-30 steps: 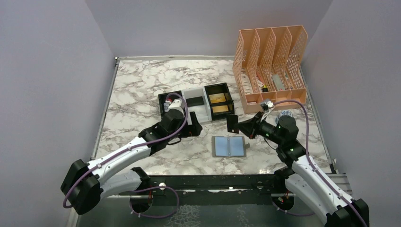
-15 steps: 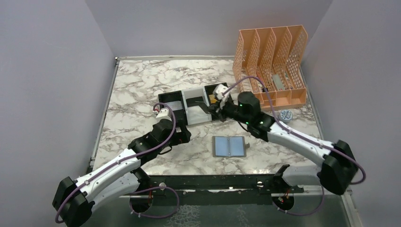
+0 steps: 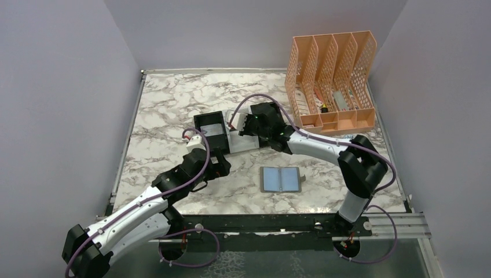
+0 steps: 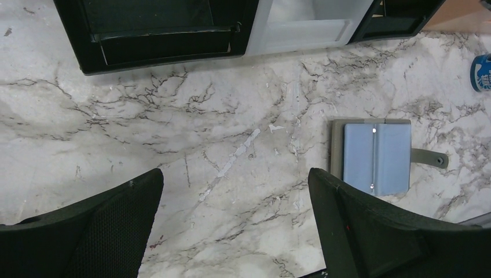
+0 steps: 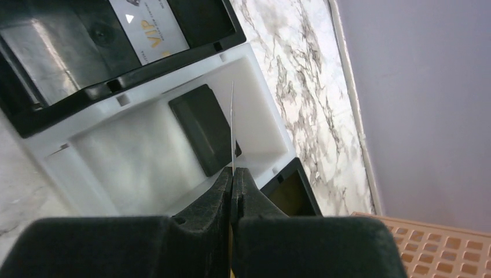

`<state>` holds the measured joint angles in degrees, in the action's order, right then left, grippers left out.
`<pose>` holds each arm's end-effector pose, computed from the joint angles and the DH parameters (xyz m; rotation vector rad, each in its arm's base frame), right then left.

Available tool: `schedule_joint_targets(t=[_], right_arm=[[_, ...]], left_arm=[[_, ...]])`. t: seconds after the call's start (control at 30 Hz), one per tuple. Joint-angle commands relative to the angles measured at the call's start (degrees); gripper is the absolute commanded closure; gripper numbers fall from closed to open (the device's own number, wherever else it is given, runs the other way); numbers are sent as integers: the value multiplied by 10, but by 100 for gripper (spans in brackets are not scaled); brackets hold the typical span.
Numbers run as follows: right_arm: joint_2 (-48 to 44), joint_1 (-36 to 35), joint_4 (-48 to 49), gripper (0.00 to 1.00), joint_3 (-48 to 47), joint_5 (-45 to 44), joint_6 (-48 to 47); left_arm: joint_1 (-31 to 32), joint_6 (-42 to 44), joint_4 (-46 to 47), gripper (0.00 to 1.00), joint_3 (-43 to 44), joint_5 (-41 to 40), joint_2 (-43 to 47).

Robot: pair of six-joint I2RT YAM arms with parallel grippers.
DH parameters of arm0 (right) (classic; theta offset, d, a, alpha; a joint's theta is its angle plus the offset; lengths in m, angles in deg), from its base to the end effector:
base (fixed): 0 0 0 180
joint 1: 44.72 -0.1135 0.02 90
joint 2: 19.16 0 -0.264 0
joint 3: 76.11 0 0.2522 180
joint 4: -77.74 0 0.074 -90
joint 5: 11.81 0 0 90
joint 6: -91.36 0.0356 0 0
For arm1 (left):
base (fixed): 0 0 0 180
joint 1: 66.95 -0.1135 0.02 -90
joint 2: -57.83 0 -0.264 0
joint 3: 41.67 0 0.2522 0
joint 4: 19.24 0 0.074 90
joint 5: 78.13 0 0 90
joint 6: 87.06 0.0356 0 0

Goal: Take the credit cards out of the card holder

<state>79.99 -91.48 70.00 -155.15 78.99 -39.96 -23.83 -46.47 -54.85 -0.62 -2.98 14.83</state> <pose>0.2707 0.2886 0.2362 -1.4366 1.4731 0.0732 0.1266 -0.1061 0.2189 -0.2694 2.2531 -0.6018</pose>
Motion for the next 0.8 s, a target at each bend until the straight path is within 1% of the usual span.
schedule_joint_targets(t=[0.0, 0.07, 0.57, 0.77], right_arm=[[47, -1, 11, 99, -43, -19, -76], [62, -2, 11, 99, -54, -8, -87], [187, -1, -16, 99, -141, -31, -139], [217, -2, 0, 97, -156, -42, -150]], left_arm=[[-3, 2, -19, 1, 3, -30, 14], [-3, 2, -23, 1, 5, -33, 17], [-3, 10, -41, 1, 14, -40, 29], [-3, 5, -43, 1, 12, -37, 32]])
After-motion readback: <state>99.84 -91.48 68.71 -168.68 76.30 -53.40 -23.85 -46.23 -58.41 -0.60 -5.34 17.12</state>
